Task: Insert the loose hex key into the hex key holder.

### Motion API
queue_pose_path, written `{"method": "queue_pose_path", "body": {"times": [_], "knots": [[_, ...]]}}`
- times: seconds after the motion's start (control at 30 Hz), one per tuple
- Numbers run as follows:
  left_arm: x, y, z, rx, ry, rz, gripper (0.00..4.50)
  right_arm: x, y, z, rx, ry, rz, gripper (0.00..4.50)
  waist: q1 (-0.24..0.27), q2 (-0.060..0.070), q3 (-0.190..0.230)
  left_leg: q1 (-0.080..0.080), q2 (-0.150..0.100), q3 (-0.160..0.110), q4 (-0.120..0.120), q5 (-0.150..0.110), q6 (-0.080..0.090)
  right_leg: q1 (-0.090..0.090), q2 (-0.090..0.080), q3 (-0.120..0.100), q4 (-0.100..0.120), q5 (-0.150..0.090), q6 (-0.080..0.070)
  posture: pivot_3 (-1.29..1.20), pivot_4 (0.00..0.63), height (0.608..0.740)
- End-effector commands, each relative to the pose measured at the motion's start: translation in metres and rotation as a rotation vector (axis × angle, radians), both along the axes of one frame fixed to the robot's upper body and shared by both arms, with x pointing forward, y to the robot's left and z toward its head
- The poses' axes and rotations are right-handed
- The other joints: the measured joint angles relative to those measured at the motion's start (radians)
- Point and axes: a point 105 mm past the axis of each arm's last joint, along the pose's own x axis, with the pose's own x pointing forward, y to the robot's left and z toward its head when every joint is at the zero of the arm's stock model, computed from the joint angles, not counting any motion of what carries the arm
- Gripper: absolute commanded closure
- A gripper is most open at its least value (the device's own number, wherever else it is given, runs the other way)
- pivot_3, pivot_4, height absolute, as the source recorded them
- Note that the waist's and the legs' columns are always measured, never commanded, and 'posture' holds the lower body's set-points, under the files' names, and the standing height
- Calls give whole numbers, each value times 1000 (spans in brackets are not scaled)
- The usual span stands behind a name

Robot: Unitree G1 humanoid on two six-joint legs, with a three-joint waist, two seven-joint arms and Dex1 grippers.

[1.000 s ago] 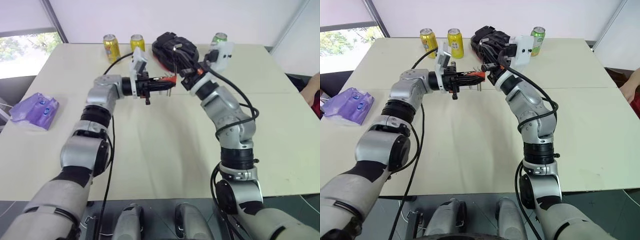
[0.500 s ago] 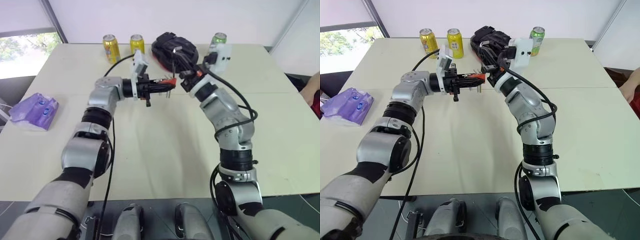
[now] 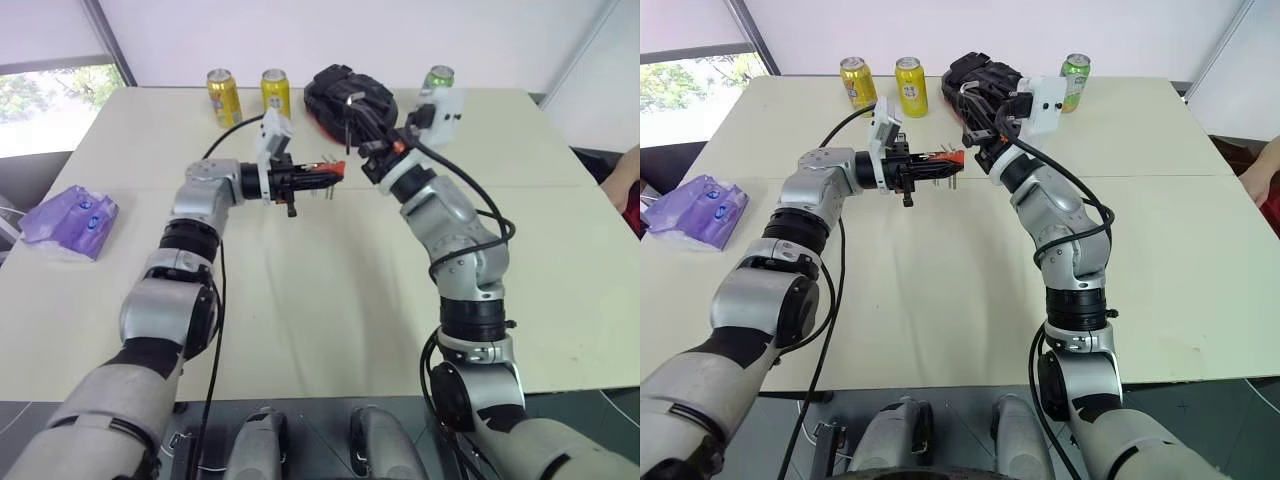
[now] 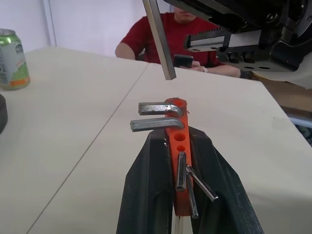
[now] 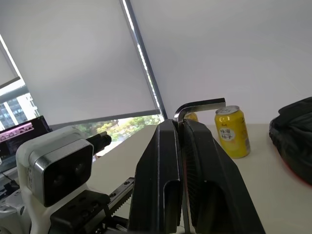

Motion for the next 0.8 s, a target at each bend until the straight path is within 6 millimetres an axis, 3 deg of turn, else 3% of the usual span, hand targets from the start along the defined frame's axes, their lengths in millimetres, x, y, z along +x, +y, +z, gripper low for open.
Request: {"method": "queue_pose_path", "body": {"times": [0.03,0.8], "knots": [[-1,-4,18,-27,-60,-13,4500,-10,4,12,17,-59,19,4466,0,0,0,0,0,0,0,0,0,0,0,0,0,0,0,0,150,739],[-4,3,31,-84,-47,-17,4500,-6,2,5,5,-45,5,4466,-1,0,0,0,0,0,1,0,0,0,0,0,2,0,0,0,150,739]]}}
